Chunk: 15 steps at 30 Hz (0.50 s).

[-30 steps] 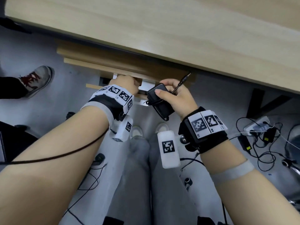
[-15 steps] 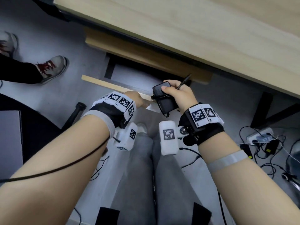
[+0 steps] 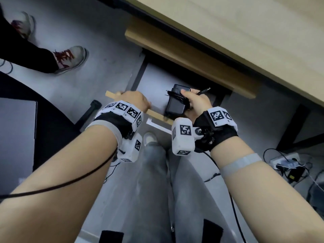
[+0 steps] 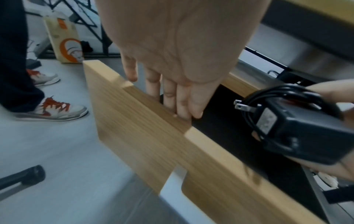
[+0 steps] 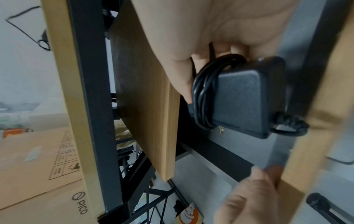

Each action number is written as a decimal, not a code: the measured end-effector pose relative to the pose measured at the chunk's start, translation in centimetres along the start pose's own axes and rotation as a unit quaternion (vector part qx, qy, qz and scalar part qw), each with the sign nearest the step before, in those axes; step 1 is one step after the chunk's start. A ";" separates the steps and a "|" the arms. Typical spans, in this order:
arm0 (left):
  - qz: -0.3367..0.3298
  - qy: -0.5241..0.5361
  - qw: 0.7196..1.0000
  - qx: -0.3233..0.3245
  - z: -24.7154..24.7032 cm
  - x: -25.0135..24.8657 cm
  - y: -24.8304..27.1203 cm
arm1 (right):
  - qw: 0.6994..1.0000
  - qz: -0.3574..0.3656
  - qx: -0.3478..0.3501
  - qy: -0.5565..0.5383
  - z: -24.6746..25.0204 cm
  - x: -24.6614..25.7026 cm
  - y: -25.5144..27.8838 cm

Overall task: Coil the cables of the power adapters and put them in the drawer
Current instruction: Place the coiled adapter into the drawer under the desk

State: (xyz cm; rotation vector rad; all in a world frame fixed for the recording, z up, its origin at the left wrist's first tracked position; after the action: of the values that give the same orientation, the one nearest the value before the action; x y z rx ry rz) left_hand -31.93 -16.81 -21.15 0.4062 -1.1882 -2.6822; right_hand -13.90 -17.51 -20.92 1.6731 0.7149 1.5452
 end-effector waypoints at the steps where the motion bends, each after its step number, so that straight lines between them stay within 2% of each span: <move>1: 0.008 0.031 0.999 0.006 -0.4 0.8 0.0 | 1.000 -0.007 0.001 0.001 -0.5 -0.1 -0.1; 3: 0.029 0.134 0.990 0.019 -1.6 2.9 -0.2 | 1.000 -0.027 0.008 0.000 -1.5 -1.0 -0.8; 5: 0.075 0.244 0.967 0.000 -2.5 5.6 0.1 | 0.998 -0.052 0.015 0.017 -2.6 -2.5 -1.8; 6: 0.095 0.254 0.962 -0.032 -2.5 7.0 0.2 | 0.997 -0.062 0.021 0.040 -3.1 -3.5 -2.4; 7: 0.099 0.220 0.968 -0.070 -2.2 8.0 0.3 | 0.994 -0.074 0.031 0.068 -3.7 -4.7 -3.1; 9: 0.084 0.107 0.988 -0.079 -2.6 9.4 0.0 | 0.983 -0.096 0.067 0.141 -5.1 -6.9 -4.0; 10: 0.087 0.101 0.989 -0.066 -2.9 10.0 -0.1 | 0.975 -0.103 0.082 0.181 -5.7 -8.0 -4.5; 13: 0.116 0.193 0.974 -0.010 -4.7 12.0 -0.5 | 0.948 -0.075 0.145 0.273 -7.8 -10.0 -5.9; 15: 0.121 0.189 0.974 0.021 -6.0 12.5 -0.6 | 0.927 -0.055 0.167 0.330 -8.7 -10.8 -6.1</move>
State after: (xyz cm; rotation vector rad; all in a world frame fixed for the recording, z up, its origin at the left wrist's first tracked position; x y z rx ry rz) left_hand -41.91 -24.05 -27.65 0.6930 -1.0997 -2.2479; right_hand -23.29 -21.44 -32.15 1.2810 1.4636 2.0029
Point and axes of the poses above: each hand's wrist, its own y-axis away from the middle knuckle, its own z-axis out of the back of the hand, x = y × z, the point moved 8 cm from there along -y, towards the middle knuckle, and after that the axes turned 7 degrees about y, right-handed, at the moved point
